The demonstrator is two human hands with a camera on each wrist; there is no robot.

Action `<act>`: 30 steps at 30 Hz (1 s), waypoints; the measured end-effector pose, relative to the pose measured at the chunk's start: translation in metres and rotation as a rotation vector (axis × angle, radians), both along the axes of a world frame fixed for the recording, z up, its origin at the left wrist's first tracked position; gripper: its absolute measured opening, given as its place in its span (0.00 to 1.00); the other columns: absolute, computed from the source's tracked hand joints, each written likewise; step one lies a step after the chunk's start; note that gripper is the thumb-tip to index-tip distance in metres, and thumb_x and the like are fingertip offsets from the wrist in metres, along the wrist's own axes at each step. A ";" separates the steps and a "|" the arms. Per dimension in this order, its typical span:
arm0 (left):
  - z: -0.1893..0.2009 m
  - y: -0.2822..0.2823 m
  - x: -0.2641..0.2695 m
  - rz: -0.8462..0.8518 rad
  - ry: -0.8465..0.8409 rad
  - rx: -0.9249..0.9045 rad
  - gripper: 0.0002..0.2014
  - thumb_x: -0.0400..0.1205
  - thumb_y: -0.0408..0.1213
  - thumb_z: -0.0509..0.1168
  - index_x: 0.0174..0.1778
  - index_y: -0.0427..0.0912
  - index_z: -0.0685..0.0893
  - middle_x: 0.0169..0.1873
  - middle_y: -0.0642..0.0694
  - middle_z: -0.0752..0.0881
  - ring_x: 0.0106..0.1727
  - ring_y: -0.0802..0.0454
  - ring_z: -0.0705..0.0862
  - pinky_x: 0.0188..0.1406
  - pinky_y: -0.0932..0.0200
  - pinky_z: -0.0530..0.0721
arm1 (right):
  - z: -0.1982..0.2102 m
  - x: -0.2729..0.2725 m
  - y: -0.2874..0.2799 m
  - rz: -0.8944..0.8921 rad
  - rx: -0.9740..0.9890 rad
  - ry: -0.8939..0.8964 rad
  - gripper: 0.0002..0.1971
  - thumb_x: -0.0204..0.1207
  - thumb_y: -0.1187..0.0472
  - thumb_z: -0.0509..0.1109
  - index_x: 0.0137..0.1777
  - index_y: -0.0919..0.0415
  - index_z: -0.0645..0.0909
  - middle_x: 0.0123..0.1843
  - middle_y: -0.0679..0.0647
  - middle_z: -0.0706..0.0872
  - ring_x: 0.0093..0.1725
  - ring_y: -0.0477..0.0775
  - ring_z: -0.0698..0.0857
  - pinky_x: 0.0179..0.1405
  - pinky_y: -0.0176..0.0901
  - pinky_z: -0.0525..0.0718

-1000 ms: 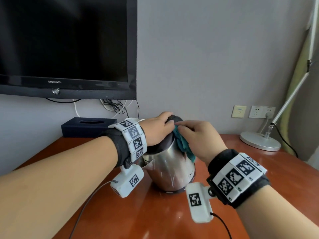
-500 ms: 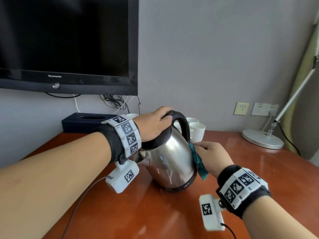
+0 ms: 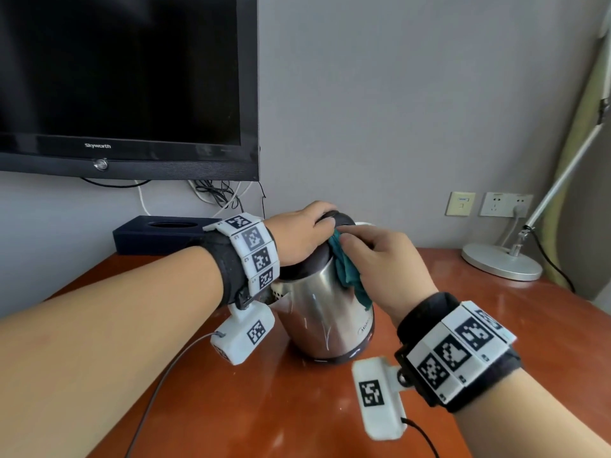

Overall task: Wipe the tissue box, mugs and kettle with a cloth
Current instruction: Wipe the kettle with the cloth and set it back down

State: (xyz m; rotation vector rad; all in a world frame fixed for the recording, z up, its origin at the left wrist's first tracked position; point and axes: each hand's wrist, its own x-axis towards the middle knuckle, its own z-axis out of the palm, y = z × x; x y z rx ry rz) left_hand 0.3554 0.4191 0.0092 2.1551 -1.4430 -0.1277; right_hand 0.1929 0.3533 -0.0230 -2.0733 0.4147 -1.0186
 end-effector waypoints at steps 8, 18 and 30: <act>-0.005 0.014 0.016 0.036 0.066 -0.026 0.22 0.93 0.53 0.50 0.85 0.62 0.66 0.75 0.48 0.82 0.71 0.44 0.81 0.67 0.54 0.74 | -0.023 0.009 -0.021 -0.123 0.011 0.079 0.16 0.86 0.60 0.64 0.45 0.42 0.92 0.39 0.38 0.92 0.45 0.38 0.86 0.36 0.25 0.78; -0.008 0.021 0.018 0.074 0.103 -0.042 0.22 0.93 0.55 0.49 0.85 0.62 0.66 0.70 0.48 0.84 0.60 0.45 0.85 0.54 0.55 0.78 | -0.052 0.007 -0.040 -0.252 0.102 0.222 0.16 0.86 0.62 0.65 0.42 0.50 0.93 0.37 0.49 0.91 0.41 0.53 0.87 0.36 0.41 0.80; -0.010 0.006 0.028 0.150 0.153 -0.010 0.30 0.84 0.64 0.49 0.83 0.62 0.67 0.72 0.45 0.84 0.68 0.39 0.83 0.73 0.47 0.78 | -0.006 0.025 0.006 -0.049 -0.027 0.008 0.14 0.87 0.62 0.65 0.56 0.48 0.92 0.45 0.37 0.92 0.50 0.36 0.87 0.45 0.26 0.81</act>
